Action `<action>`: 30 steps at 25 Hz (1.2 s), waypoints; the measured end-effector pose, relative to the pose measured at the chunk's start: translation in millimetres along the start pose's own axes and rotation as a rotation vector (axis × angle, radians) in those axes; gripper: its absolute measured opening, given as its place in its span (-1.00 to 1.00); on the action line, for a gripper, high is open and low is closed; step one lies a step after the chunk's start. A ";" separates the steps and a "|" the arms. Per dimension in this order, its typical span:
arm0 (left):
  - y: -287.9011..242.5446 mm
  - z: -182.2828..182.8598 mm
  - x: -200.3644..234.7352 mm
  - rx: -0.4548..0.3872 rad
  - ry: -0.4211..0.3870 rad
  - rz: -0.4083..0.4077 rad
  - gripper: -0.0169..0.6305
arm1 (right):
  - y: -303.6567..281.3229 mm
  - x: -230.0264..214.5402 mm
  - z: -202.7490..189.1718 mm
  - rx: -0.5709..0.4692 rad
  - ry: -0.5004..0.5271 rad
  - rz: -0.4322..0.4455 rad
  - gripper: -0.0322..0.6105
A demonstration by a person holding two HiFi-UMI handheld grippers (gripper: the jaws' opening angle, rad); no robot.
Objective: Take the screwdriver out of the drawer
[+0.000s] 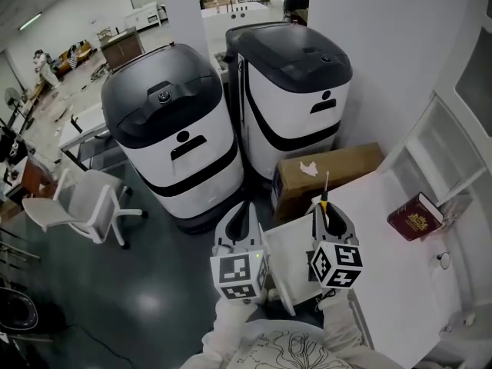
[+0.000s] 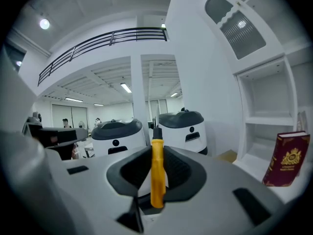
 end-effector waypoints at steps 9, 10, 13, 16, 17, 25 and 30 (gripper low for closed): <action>10.2 22.3 1.5 -0.055 -0.026 0.020 -0.92 | 8.6 9.3 26.7 -0.086 -0.008 0.026 -0.68; 11.3 23.7 1.7 -0.060 -0.029 0.022 -0.92 | 9.4 10.1 28.6 -0.093 -0.009 0.028 -0.68; 14.6 27.1 1.9 -0.069 -0.036 0.026 -0.92 | 11.7 12.8 32.1 -0.106 -0.012 0.036 -0.68; 18.0 28.1 2.8 -0.070 -0.037 0.030 -0.92 | 13.9 16.3 32.3 -0.110 -0.011 0.043 -0.68; 18.9 27.9 3.2 -0.070 -0.036 0.032 -0.92 | 14.5 17.5 32.3 -0.111 -0.010 0.044 -0.68; 22.2 26.4 3.7 -0.071 -0.035 0.031 -0.92 | 18.3 20.5 32.6 -0.120 -0.006 0.044 -0.68; 20.8 25.8 4.1 -0.069 -0.035 0.029 -0.92 | 18.0 19.9 31.3 -0.116 -0.006 0.041 -0.68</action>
Point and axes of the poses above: the fingertips, and each gripper's own axes: y backward along the fingers, x to its left, z out of its top, the point moved 7 cm from there along y, backward along the fingers, and after that the axes turned 10 degrees about -z, right-handed, at the moved point
